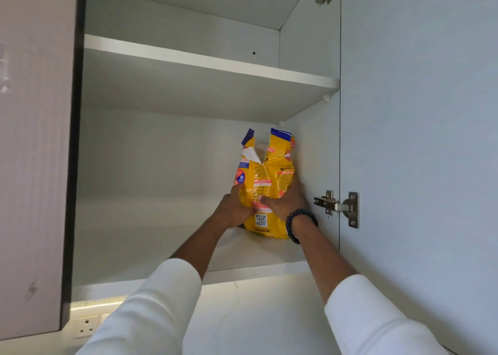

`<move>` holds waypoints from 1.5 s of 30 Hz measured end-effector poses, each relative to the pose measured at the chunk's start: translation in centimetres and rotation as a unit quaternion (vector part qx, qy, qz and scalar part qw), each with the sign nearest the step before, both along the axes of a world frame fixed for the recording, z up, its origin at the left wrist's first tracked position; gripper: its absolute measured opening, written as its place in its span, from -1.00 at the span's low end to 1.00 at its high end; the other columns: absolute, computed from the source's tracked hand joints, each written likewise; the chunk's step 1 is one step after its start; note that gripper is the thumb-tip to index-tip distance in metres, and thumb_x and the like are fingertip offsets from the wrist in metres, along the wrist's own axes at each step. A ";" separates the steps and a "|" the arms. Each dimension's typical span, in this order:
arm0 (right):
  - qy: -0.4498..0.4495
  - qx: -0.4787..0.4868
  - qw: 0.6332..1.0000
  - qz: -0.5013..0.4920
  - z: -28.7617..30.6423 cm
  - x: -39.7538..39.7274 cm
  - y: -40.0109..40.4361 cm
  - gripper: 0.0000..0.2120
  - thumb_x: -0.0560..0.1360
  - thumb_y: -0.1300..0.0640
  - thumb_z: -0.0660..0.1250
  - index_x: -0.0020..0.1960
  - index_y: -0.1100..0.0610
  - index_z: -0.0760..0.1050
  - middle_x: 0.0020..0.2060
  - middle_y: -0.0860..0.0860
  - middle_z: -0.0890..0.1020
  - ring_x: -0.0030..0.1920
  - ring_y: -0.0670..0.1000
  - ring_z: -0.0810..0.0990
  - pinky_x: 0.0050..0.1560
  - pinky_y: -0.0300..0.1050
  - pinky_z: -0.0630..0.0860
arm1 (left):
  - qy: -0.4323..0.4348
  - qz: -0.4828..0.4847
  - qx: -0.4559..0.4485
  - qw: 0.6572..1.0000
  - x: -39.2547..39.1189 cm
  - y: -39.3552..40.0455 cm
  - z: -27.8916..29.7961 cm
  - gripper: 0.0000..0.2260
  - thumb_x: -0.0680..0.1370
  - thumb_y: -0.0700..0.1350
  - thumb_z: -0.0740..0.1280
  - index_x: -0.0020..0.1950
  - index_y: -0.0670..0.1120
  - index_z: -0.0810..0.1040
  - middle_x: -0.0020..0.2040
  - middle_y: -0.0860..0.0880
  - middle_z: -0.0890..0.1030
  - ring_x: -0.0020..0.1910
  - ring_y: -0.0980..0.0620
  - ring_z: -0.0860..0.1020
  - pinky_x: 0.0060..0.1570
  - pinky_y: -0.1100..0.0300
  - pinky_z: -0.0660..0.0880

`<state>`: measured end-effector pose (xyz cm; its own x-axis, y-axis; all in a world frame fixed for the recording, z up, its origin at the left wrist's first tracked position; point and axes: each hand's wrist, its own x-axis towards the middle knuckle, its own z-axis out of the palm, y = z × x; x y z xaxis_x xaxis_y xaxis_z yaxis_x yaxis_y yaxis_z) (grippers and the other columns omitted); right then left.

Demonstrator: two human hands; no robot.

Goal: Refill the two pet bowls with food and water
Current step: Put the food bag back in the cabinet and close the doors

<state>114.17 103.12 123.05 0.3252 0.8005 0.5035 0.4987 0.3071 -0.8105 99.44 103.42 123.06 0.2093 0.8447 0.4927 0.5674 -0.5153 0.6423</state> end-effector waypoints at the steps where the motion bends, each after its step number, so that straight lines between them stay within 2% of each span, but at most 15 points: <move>1: -0.012 -0.015 1.000 -0.003 -0.4 0.0 -0.3 -0.09 0.31 -0.11 0.60 0.51 0.00 0.20 0.33 0.02 0.53 0.28 0.14 0.55 0.20 0.06 0.53 | 0.003 -0.003 -0.005 1.000 -0.1 -0.3 -0.2 -0.37 0.56 -0.04 0.43 0.56 -0.04 0.22 0.47 -0.11 0.43 0.39 -0.17 0.46 0.34 -0.11 0.45; 4: -0.041 -0.056 0.997 -0.026 -1.6 0.0 -1.0 -0.23 0.38 -0.18 0.52 0.45 0.04 0.28 0.29 0.04 0.56 0.23 0.15 0.58 0.18 0.05 0.55 | 0.014 0.000 -0.028 1.000 -0.5 -1.0 -0.9 -0.38 0.58 -0.15 0.39 0.58 -0.03 0.19 0.51 -0.14 0.37 0.42 -0.19 0.41 0.30 -0.04 0.45; 7: -0.109 -0.060 0.983 -0.134 -1.5 -0.5 -1.5 -0.32 0.47 -0.22 0.40 0.41 0.13 0.27 0.27 0.12 0.54 0.22 0.21 0.57 0.09 0.05 0.54 | 0.018 -0.006 -0.043 0.999 -0.7 -1.1 -1.1 -0.35 0.59 -0.17 0.36 0.61 -0.02 0.12 0.54 -0.15 0.31 0.45 -0.19 0.37 0.36 -0.09 0.42; 9: -0.112 -0.048 0.978 -0.167 -0.9 -1.0 -1.6 -0.33 0.49 -0.21 0.38 0.38 0.19 0.26 0.27 0.17 0.54 0.23 0.23 0.56 0.08 0.06 0.54 | 0.014 -0.003 -0.043 0.999 -0.7 -1.1 -0.9 -0.35 0.60 -0.17 0.34 0.62 -0.01 0.11 0.56 -0.17 0.28 0.47 -0.19 0.36 0.39 -0.11 0.39; 13: -0.035 -0.083 0.988 -0.125 -0.6 -0.9 -1.7 -0.35 0.51 -0.19 0.38 0.36 0.20 0.24 0.26 0.19 0.54 0.21 0.23 0.58 0.07 0.05 0.54 | 0.025 -0.016 -0.056 0.998 -0.2 -1.1 -1.4 -0.39 0.61 -0.20 0.31 0.61 -0.04 0.14 0.53 -0.17 0.33 0.44 -0.18 0.39 0.36 0.00 0.40; 15: 0.002 -0.113 0.990 -0.084 -0.5 -0.2 -1.9 -0.31 0.49 -0.23 0.38 0.37 0.20 0.23 0.26 0.19 0.54 0.17 0.24 0.60 0.13 0.10 0.58 | 0.023 -0.024 -0.064 0.997 0.2 -1.1 -1.8 -0.40 0.59 -0.22 0.32 0.59 -0.05 0.19 0.51 -0.16 0.37 0.41 -0.16 0.41 0.29 0.07 0.40; 18: -0.013 -0.131 0.990 -0.045 -0.6 0.5 -2.1 -0.20 0.44 -0.32 0.37 0.42 0.19 0.21 0.28 0.16 0.53 0.17 0.21 0.61 0.15 0.14 0.58 | 0.010 -0.017 -0.062 0.998 0.6 -0.8 -2.0 -0.42 0.59 -0.19 0.33 0.57 -0.03 0.21 0.47 -0.15 0.41 0.37 -0.16 0.44 0.19 0.11 0.43; 21: -0.037 -0.091 0.995 -0.013 -1.4 0.5 -2.2 -0.12 0.37 -0.36 0.41 0.48 0.12 0.24 0.33 0.10 0.52 0.22 0.16 0.58 0.18 0.09 0.56 | -0.019 0.010 -0.052 0.998 0.2 -0.6 -1.9 -0.48 0.61 -0.16 0.31 0.54 -0.02 0.26 0.43 -0.17 0.43 0.32 -0.17 0.47 0.11 0.11 0.47; 24: -0.053 -0.077 0.996 0.009 -2.1 0.3 -2.5 -0.09 0.36 -0.36 0.43 0.51 0.07 0.19 0.35 0.06 0.50 0.25 0.14 0.56 0.20 0.08 0.55 | -0.034 0.031 -0.048 0.998 -0.5 -0.6 -2.0 -0.51 0.61 -0.16 0.32 0.52 -0.05 0.27 0.44 -0.16 0.43 0.33 -0.16 0.47 0.13 0.08 0.47; 30: -0.070 -0.079 0.994 0.040 -2.1 -0.2 -2.8 -0.04 0.32 -0.18 0.57 0.52 0.05 0.10 0.38 0.04 0.48 0.31 0.12 0.52 0.21 0.03 0.50 | -0.035 0.028 -0.056 0.997 -1.0 -1.5 -2.1 -0.47 0.61 -0.14 0.34 0.54 -0.06 0.23 0.49 -0.15 0.37 0.40 -0.16 0.41 0.25 0.04 0.45; 33: -0.072 -0.085 0.993 0.031 -2.1 -0.1 -3.1 0.08 0.26 -0.22 0.60 0.54 0.05 0.05 0.39 0.06 0.46 0.33 0.13 0.51 0.23 0.05 0.51 | -0.040 0.027 -0.049 0.998 -1.0 -1.8 -1.8 -0.44 0.60 -0.14 0.37 0.54 -0.06 0.22 0.49 -0.16 0.36 0.41 -0.17 0.40 0.27 0.01 0.44; 37: -0.078 -0.107 0.991 0.007 -1.9 0.0 -3.7 0.24 0.25 -0.32 0.55 0.61 0.06 -0.16 0.46 0.14 0.35 0.40 0.18 0.43 0.32 0.14 0.47 | -0.052 0.029 -0.037 0.998 -1.1 -2.3 -1.4 -0.44 0.59 -0.07 0.38 0.54 -0.01 0.23 0.47 -0.17 0.36 0.39 -0.18 0.42 0.31 -0.06 0.47; 45: -0.101 -0.069 0.992 -0.010 -1.7 -0.3 -6.1 0.14 0.31 -0.38 0.45 0.60 -0.02 -0.16 0.49 0.16 0.23 0.43 0.22 0.37 0.28 0.16 0.43 | -0.062 0.024 -0.030 0.997 -1.4 -4.9 -1.1 -0.41 0.61 0.03 0.34 0.57 0.02 0.18 0.51 -0.17 0.31 0.42 -0.18 0.39 0.35 -0.12 0.44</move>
<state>113.89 96.98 121.36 0.2443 0.8609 0.4463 0.6605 0.1892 -0.7266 98.06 98.53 121.96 0.1084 0.8808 0.4610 0.5050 -0.4482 0.7377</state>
